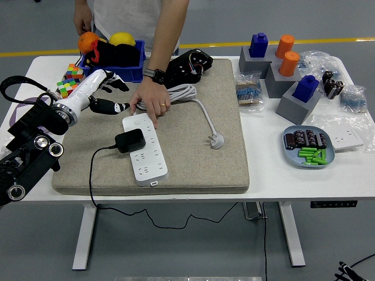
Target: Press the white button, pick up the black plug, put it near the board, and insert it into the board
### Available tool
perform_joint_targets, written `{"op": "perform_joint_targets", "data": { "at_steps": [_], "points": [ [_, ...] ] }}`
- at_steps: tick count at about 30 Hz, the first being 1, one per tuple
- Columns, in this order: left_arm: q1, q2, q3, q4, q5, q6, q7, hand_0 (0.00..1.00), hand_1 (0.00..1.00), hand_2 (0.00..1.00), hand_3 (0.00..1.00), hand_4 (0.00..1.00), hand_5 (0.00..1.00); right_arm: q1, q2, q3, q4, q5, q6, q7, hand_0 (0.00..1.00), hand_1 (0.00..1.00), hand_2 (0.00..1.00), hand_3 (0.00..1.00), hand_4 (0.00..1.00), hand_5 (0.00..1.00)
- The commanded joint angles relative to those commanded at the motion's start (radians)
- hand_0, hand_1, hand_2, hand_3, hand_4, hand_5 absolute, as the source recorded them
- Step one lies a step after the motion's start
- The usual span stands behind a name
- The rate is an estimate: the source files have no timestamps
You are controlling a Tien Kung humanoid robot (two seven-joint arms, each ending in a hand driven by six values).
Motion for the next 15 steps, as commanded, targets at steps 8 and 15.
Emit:
{"op": "perform_joint_targets", "data": {
  "at_steps": [8, 15],
  "points": [
    [0.052, -0.010, -0.101, 0.030, -0.001, 0.012, -0.020, 0.824, 0.898, 0.910, 0.998, 0.950, 0.033, -0.001, 0.001, -0.004, 0.000, 0.002, 0.000, 0.001, 0.779, 0.608, 0.624, 0.625, 0.719, 0.463],
    [0.108, -0.038, -0.250, 0.073, -0.083, 0.040, -0.078, 0.888, 0.946, 0.956, 0.998, 0.979, 0.127, -0.004, 0.001, -0.005, 0.000, 0.002, 0.000, 0.000, 0.779, 0.608, 0.624, 0.625, 0.719, 0.464]
  ]
}}
